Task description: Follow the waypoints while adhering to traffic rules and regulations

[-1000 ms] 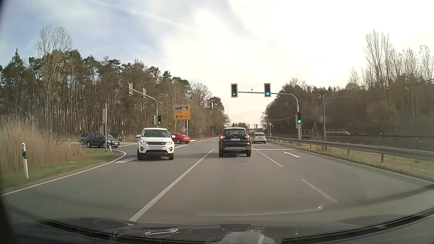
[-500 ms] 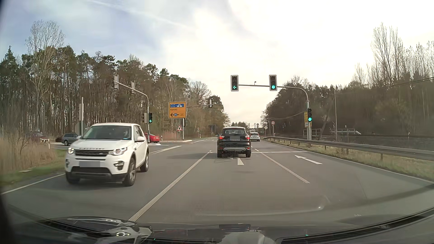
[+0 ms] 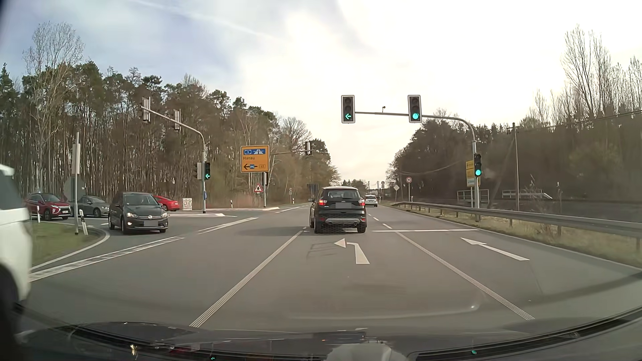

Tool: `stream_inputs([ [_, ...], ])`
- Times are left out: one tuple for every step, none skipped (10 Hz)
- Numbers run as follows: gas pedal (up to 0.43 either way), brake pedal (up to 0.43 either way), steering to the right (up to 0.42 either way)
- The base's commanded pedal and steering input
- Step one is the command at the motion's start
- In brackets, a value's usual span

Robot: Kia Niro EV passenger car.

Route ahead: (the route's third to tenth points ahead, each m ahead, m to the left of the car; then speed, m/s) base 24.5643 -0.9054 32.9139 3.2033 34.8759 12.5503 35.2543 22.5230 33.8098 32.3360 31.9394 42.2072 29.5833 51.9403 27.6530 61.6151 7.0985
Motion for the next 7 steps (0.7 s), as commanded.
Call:
stream_inputs([
  [0.067, 0.0, -0.001],
  [0.067, 0.0, -0.001],
  [0.067, 0.0, -0.001],
  [0.079, 0.0, -0.001],
  [0.079, 0.0, 0.0],
  [0.087, 0.0, 0.0],
  [0.098, 0.0, 0.0],
])
